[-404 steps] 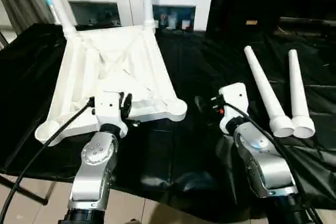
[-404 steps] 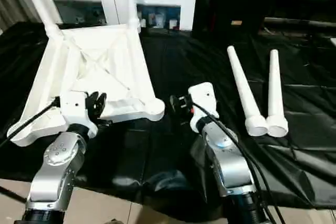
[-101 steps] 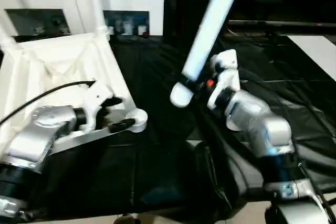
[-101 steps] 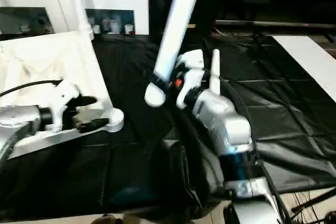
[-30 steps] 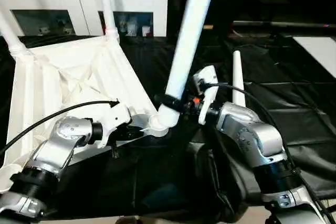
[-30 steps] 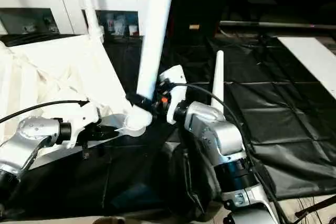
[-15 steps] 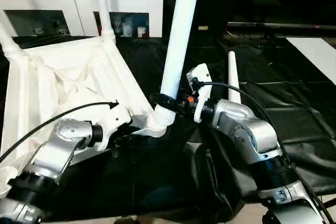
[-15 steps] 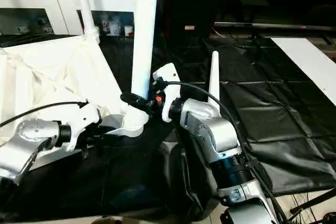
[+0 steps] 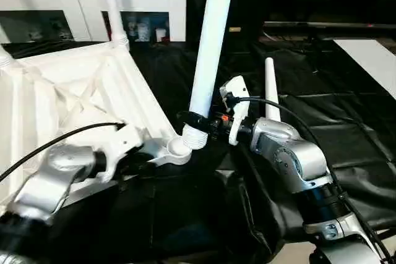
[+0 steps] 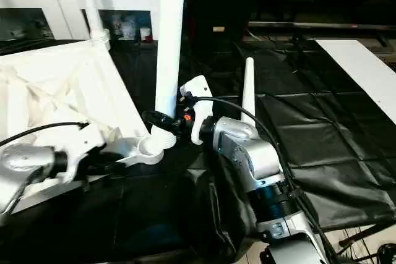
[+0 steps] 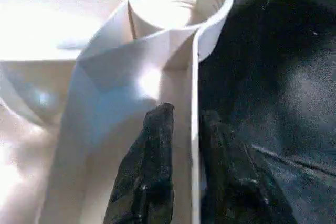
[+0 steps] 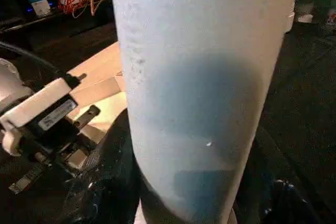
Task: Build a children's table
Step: Insert table leg to table base
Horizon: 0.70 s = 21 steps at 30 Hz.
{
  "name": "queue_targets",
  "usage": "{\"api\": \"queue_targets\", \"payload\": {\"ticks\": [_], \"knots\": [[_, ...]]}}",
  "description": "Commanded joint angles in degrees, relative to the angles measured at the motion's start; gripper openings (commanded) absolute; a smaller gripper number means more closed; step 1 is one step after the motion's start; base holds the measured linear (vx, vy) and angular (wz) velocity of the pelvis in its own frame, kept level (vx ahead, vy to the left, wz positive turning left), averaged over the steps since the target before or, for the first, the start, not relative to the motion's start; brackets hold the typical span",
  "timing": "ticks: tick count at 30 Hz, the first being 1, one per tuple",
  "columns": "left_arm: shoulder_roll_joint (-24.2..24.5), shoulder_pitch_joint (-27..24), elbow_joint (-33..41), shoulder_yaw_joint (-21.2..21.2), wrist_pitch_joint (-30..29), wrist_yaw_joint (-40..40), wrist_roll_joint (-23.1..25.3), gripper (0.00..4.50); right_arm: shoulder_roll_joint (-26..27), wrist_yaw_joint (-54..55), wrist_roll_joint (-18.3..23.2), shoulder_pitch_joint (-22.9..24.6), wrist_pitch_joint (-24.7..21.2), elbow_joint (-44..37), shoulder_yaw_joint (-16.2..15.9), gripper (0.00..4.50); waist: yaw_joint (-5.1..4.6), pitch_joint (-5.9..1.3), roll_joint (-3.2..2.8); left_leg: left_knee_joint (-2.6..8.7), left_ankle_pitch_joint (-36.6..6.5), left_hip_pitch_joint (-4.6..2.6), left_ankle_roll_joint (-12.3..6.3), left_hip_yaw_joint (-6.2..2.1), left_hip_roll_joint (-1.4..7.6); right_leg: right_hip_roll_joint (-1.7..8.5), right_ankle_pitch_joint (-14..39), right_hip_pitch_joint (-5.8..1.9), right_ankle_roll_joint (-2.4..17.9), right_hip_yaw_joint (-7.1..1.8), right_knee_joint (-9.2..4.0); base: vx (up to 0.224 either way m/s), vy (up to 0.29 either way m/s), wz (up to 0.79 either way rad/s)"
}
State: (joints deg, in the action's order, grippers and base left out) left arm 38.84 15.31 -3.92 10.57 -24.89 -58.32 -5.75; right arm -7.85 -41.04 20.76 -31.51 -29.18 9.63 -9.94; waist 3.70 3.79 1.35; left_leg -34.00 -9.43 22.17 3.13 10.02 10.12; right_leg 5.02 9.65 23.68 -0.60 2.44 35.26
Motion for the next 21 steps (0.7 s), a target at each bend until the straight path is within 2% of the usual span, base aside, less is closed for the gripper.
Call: {"api": "queue_targets", "payload": {"ticks": [1, 5, 8, 10, 13, 16, 20, 21], "knots": [[1.0, -0.4, 1.8, -1.1, -1.0, 0.1, -0.8, 1.02, -0.1, -0.2, -0.1, -1.0, 0.8, -0.1, 0.3, 1.86, -0.06, -3.62, -1.19, 5.02, -21.3, -1.69, 3.53, -0.93, 2.33, 2.46, 18.5, -1.55, 10.2, -2.14, -4.13, 0.0, 0.0, 0.0], [1.7, -1.2, 3.0, -0.9, -2.4, -0.3, -0.5, 1.02, 0.2, -0.2, -0.1, -1.1, 0.9, 0.2, 0.4, 1.86, -0.17, -3.48, -1.12, 5.11, -22.0, -1.6, 3.59, -1.02, 2.33, 2.5, 19.8, -1.57, 9.8, -2.16, -4.28, 0.0, 0.0, 0.0], [1.5, -1.5, 2.8, -0.3, -2.9, 0.0, -0.2, 1.02, 0.5, -0.3, -0.2, -1.3, 1.1, 0.4, 0.5, 1.86, -0.19, -3.59, -1.34, 5.09, -22.4, -1.77, 3.85, -1.04, 2.34, 2.49, 19.8, -1.48, 9.8, -2.19, -4.24, 0.0, 0.0, 0.0], [0.8, -1.2, 1.9, -0.2, -2.2, 0.6, -0.2, 0.66, 0.6, -0.2, -0.3, -1.4, 1.3, 0.6, 0.5, 1.86, -0.18, -3.66, -1.36, 5.09, -22.6, -1.82, 3.91, -1.05, 2.36, 2.51, 19.7, -1.49, 9.9, -2.18, -4.27, 0.0, 0.0, 0.0], [0.5, -1.0, 1.4, 0.0, -1.6, 1.0, 0.0, 0.63, 0.6, -0.2, -0.3, -1.4, 1.4, 0.7, 0.5, 1.86, -0.18, -3.73, -1.31, 5.1, -22.2, -1.67, 3.98, -1.07, 2.33, 2.51, 18.9, -1.64, 10.0, -2.14, -4.19, 0.0, 0.0, 0.0], [-0.1, -0.5, 0.0, 1.5, -0.2, 1.1, 1.4, 0.26, 0.7, -0.2, -0.4, -1.3, 1.4, 0.5, 0.6, 1.86, -0.12, -3.9, -1.29, 5.02, -21.6, -1.79, 3.83, -0.99, 2.37, 2.49, 18.2, -1.63, 10.1, -2.18, -4.16, 0.0, 0.0, 0.0], [-1.1, 0.4, -1.6, 1.5, 1.0, 1.7, 1.5, 0.08, 0.8, -0.3, -0.5, -1.3, 1.6, 0.7, 0.6, 1.86, -0.02, -3.97, -1.17, 4.94, -21.5, -1.74, 3.87, -0.95, 2.29, 2.58, 18.6, -1.73, 10.1, -2.18, -4.19, 0.0, 0.0, 0.0], [-2.1, 0.9, -2.6, 1.3, 3.0, 1.5, 1.1, 0.02, 0.8, -0.4, -0.5, -1.2, 1.7, 0.8, 0.6, 1.86, 0.0, -3.92, -1.17, 4.95, -21.7, -1.77, 3.87, -0.93, 2.27, 2.58, 19.2, -1.66, 10.0, -2.19, -4.3, 0.0, 0.0, 0.0]]}}
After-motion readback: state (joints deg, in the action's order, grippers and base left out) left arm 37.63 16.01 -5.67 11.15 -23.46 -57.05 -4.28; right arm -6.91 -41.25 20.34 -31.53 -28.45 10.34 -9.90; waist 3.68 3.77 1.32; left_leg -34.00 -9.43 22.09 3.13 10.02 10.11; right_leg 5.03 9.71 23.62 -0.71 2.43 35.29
